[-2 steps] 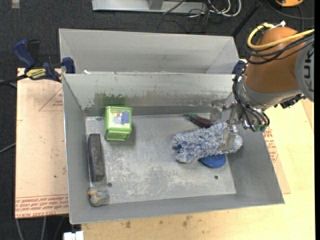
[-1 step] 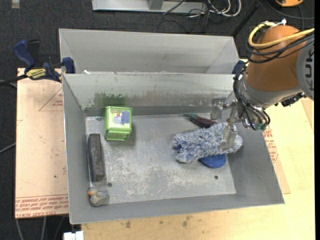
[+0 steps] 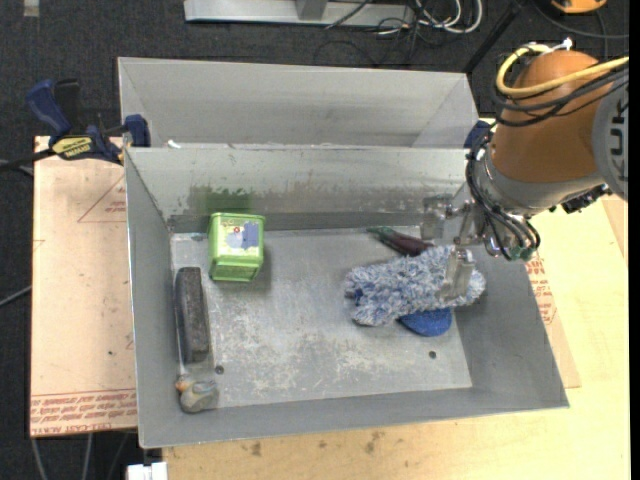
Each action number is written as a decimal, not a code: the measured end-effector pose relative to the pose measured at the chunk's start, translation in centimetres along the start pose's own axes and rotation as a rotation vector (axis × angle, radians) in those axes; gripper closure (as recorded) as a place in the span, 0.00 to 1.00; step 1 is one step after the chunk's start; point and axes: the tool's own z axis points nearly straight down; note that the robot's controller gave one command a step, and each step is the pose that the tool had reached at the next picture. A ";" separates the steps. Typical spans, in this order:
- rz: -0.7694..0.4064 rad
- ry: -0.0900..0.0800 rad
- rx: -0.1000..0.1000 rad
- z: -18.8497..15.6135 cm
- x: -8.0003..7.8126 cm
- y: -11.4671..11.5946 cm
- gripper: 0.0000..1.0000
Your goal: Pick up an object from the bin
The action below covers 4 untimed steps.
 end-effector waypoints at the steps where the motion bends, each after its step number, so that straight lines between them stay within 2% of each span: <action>1: -0.100 0.003 -0.002 2.1 0.2 -0.5 0.00; 2: -0.125 0.003 0.000 1.9 0.1 -0.6 0.00; 3: -0.164 0.001 -0.001 4.9 0.0 -0.4 0.00; 4: -0.281 0.001 -0.001 8.6 0.5 1.0 1.00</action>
Offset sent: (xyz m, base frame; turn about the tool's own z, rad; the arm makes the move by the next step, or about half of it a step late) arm 0.0087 0.0088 -0.0802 -0.2607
